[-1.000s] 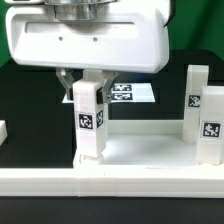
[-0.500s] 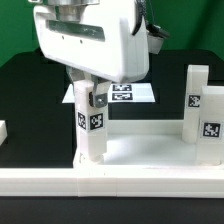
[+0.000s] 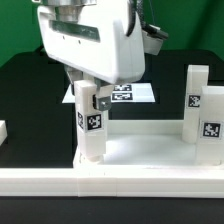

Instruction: Assemble desk

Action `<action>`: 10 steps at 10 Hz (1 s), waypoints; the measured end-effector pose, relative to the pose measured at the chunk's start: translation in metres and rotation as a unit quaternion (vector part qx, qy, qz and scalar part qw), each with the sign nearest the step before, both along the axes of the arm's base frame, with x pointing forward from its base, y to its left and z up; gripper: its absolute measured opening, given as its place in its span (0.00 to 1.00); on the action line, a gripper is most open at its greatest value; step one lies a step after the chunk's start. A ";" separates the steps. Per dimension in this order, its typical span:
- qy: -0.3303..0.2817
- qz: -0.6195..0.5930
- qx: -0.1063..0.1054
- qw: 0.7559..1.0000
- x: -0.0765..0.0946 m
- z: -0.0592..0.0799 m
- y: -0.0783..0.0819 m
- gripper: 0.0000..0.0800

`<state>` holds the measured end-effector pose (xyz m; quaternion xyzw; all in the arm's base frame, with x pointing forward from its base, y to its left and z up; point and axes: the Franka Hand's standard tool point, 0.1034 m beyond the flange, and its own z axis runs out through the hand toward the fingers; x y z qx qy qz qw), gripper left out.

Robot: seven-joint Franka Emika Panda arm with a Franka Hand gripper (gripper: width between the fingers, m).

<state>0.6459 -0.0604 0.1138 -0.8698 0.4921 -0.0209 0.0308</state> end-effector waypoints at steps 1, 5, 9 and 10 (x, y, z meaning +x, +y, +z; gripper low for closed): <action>-0.001 0.035 -0.003 0.999 0.000 0.000 0.000 0.78; -0.007 0.253 -0.021 0.967 0.000 0.000 0.001 0.81; -0.012 0.425 -0.033 0.905 0.001 -0.001 0.002 0.81; -0.013 0.453 -0.034 0.891 0.001 -0.001 0.003 0.81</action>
Offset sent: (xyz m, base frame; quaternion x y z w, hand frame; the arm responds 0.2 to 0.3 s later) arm 0.0017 0.0019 0.0006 -0.0094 0.0178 -0.2065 0.9782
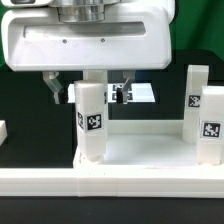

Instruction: Assemble desk

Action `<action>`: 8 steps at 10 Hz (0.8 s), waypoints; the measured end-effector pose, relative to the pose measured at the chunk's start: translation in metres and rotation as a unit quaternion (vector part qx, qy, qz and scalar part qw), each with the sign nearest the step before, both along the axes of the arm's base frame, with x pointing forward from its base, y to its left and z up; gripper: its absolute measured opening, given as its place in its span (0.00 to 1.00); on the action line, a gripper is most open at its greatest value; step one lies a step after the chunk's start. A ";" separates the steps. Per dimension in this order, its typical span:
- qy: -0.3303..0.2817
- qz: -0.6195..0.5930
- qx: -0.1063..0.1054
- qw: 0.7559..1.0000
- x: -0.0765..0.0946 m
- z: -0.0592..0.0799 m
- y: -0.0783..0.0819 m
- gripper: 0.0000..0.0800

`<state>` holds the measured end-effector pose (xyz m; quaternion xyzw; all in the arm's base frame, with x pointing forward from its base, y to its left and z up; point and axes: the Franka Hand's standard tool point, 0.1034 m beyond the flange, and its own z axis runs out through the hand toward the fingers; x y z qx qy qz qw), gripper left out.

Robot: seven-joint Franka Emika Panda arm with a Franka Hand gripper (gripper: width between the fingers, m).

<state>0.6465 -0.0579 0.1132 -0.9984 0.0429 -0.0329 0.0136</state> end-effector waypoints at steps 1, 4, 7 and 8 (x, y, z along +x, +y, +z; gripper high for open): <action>0.000 0.047 -0.005 0.999 0.000 0.000 0.000 0.81; -0.001 0.106 -0.011 0.994 0.000 0.000 -0.001 0.81; -0.001 0.103 -0.011 0.995 0.000 0.000 -0.001 0.36; -0.001 0.101 -0.011 0.995 0.000 0.000 -0.001 0.36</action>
Offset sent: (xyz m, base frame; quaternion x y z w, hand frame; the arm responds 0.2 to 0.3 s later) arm -0.0017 0.0006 0.0022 -0.0013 0.0012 -0.1794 0.9838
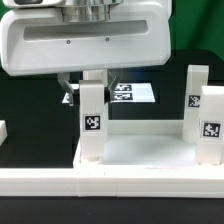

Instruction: Assemble desk

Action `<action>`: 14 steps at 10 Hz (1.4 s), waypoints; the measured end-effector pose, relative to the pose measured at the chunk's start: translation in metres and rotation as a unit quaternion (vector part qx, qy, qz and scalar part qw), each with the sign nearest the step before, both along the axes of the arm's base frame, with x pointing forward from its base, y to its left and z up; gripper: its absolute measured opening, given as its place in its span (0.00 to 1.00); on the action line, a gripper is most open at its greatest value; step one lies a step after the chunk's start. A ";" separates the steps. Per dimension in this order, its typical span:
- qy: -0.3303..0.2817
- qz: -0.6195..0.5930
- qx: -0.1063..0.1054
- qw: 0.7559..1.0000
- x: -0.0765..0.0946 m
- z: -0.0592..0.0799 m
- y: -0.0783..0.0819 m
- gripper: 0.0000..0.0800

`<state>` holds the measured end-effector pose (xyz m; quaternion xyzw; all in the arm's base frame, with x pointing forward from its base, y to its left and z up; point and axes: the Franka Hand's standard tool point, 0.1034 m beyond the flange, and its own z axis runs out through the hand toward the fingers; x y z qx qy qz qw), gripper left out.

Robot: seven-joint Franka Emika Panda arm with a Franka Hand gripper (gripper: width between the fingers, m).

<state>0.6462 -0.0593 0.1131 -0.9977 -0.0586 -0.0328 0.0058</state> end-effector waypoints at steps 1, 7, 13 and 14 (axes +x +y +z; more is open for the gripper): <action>0.001 -0.014 0.001 1.000 0.000 0.000 -0.001 0.36; 0.011 -0.291 0.030 0.956 -0.002 -0.001 -0.004 0.36; 0.015 -0.505 0.042 0.862 -0.001 -0.002 -0.005 0.36; 0.015 -0.503 0.042 0.863 -0.001 -0.002 -0.004 0.42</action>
Offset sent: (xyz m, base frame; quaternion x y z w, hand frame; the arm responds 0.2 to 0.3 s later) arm 0.0020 -0.0041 -0.0022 0.0280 -0.0138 0.2292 0.9729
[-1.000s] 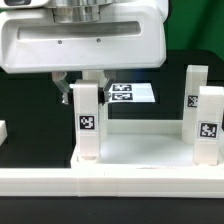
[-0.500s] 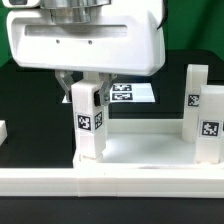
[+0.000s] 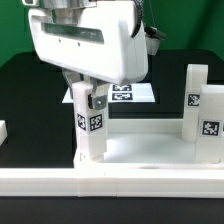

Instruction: Assemble desk

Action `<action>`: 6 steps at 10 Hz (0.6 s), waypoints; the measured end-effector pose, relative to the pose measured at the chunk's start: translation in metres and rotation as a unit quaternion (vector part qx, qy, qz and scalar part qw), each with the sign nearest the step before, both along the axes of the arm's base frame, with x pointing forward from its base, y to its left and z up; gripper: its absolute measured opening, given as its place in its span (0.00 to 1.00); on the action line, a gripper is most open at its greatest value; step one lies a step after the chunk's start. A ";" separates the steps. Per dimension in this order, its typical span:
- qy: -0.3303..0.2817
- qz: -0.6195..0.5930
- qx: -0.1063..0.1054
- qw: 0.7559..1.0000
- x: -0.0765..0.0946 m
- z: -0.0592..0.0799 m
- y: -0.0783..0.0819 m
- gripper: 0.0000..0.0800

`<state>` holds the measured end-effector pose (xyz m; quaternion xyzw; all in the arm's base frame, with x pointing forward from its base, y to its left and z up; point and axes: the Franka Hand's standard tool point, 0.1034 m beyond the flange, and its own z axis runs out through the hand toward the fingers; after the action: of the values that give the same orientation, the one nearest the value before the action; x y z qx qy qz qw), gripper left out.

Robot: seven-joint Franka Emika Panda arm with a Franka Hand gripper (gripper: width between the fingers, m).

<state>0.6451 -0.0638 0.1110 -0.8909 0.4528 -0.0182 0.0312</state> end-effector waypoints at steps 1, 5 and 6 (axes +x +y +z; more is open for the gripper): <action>0.000 0.004 0.000 1.000 0.000 0.000 0.000 0.59; -0.004 0.132 -0.009 0.991 0.000 0.000 0.005 0.80; -0.006 0.184 -0.013 0.983 0.001 0.001 0.006 0.81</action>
Offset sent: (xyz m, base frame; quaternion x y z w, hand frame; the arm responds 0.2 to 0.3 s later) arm -0.0021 0.0029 0.0013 -0.0183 0.0135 -0.1572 0.9873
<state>0.6457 -0.0582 0.1115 -0.9591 0.2808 -0.0237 0.0255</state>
